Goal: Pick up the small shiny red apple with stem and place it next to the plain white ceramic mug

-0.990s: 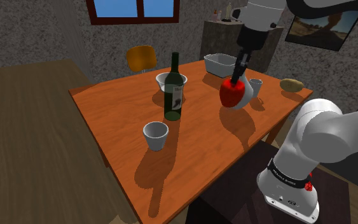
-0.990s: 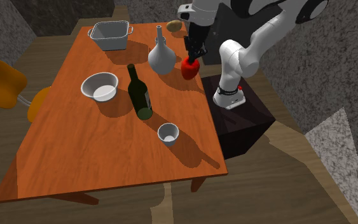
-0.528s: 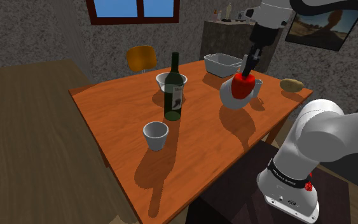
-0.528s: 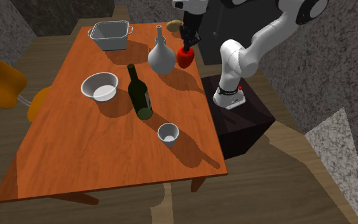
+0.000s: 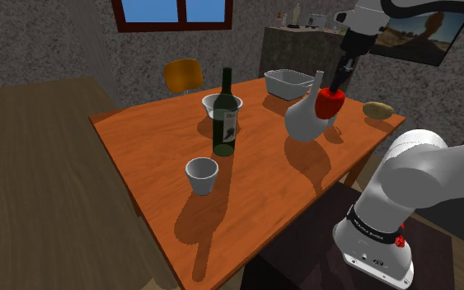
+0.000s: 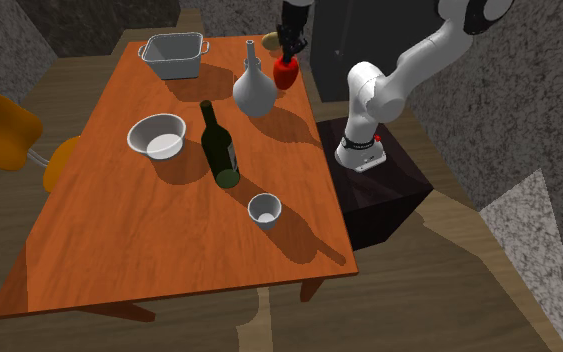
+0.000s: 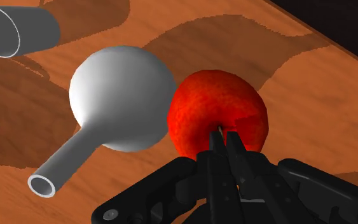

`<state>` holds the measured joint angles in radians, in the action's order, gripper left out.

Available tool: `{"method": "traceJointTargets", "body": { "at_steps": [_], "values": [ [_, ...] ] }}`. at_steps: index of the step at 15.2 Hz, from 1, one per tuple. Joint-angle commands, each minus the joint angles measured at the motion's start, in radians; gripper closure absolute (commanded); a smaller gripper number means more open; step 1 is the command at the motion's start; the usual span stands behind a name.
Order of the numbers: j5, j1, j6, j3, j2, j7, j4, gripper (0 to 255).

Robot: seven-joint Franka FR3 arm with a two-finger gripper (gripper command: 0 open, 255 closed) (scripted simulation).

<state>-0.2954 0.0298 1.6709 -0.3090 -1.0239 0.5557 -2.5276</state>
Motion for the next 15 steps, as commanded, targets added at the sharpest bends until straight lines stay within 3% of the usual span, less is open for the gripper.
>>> {"method": "traceJointTargets", "body": {
  "at_steps": [1,8,15],
  "values": [
    [-0.040,0.012,0.013,-0.064,0.030,0.056,0.029,255],
    [-0.129,0.018,0.053,-0.250,0.139,0.217,0.148,255],
    [-0.165,-0.033,0.096,-0.450,0.285,0.380,0.316,255]
  ]
}}
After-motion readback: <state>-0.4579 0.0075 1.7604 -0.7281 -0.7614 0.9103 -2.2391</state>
